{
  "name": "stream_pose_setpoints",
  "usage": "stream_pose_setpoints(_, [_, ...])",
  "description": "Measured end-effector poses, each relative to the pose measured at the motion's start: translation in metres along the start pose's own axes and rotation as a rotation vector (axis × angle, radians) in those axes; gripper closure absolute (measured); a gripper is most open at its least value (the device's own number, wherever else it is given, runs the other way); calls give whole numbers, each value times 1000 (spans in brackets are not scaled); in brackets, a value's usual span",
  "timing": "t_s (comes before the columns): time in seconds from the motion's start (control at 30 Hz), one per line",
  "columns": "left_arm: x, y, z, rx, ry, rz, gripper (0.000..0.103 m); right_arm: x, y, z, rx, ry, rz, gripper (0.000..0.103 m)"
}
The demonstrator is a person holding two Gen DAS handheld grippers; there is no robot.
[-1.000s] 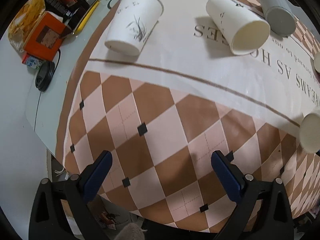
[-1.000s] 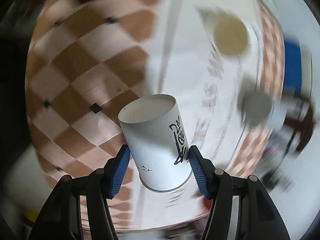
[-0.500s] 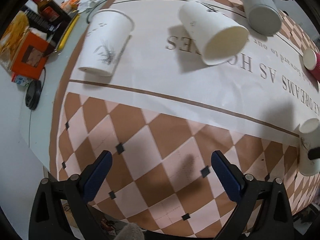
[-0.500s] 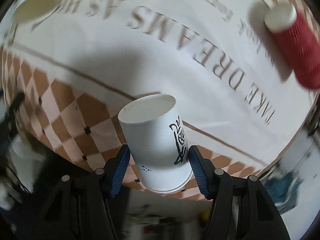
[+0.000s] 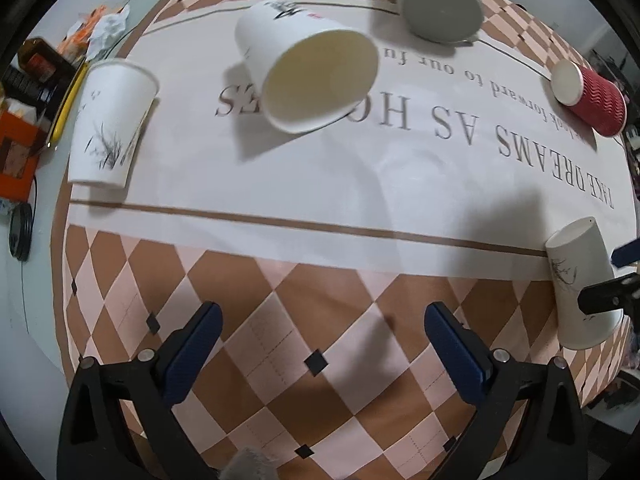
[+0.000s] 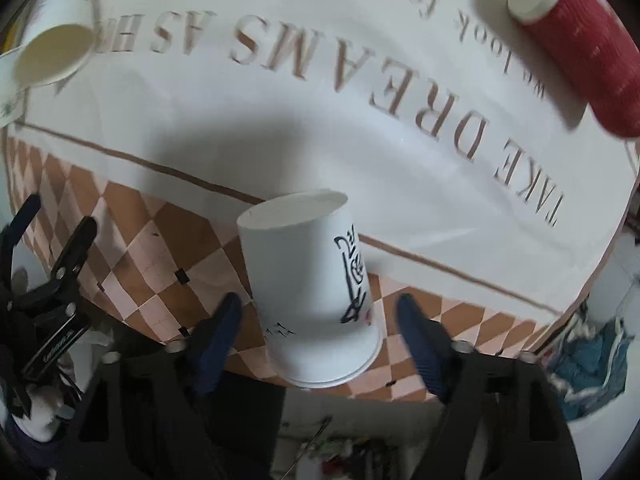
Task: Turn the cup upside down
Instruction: 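Rotate the held cup with the right gripper so its rim faces down, then lower the cup rim-down onto the cloth and open the right gripper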
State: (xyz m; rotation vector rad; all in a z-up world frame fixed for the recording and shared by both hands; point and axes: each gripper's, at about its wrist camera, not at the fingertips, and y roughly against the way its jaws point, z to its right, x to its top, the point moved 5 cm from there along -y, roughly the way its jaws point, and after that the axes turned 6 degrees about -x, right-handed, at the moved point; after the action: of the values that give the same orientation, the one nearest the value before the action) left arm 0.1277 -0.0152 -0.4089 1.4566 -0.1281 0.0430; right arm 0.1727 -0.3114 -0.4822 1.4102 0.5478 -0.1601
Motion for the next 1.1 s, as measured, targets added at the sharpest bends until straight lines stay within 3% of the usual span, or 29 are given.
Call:
stream_pose_setpoints(0.13, [4, 0, 10, 20, -23, 10, 0, 7, 20, -5, -20, 44, 113, 19])
stream_pose_setpoints(0.23, [6, -2, 12, 31, -16, -3, 0, 12, 19, -13, -19, 72, 145, 20])
stream_pose_setpoints(0.33, [12, -2, 24, 45, -13, -15, 0, 12, 8, -24, 16, 84, 143, 43])
stream_pose_setpoints(0.43, [16, -4, 19, 43, -7, -25, 0, 10, 15, -21, 53, 47, 210, 43])
stream_pose_setpoints(0.53, [21, -3, 19, 24, 4, -30, 0, 6, 34, -12, 90, -18, 337, 43])
stream_pose_setpoints(0.73, [41, -5, 20, -10, 18, -29, 0, 7, 84, 13, 170, -204, 706, 43])
stream_pose_setpoints(0.83, [50, -10, 26, -7, 11, -23, 0, 11, 93, 19, 157, -276, 865, 43])
stream_pose_setpoints(0.97, [59, -17, 33, 3, 0, -14, 0, 22, 85, 26, 121, -332, 959, 43])
stream_pose_setpoints(1.1, [61, -20, 38, 15, -9, -7, 0, 10, 77, 15, 85, -299, 1040, 43])
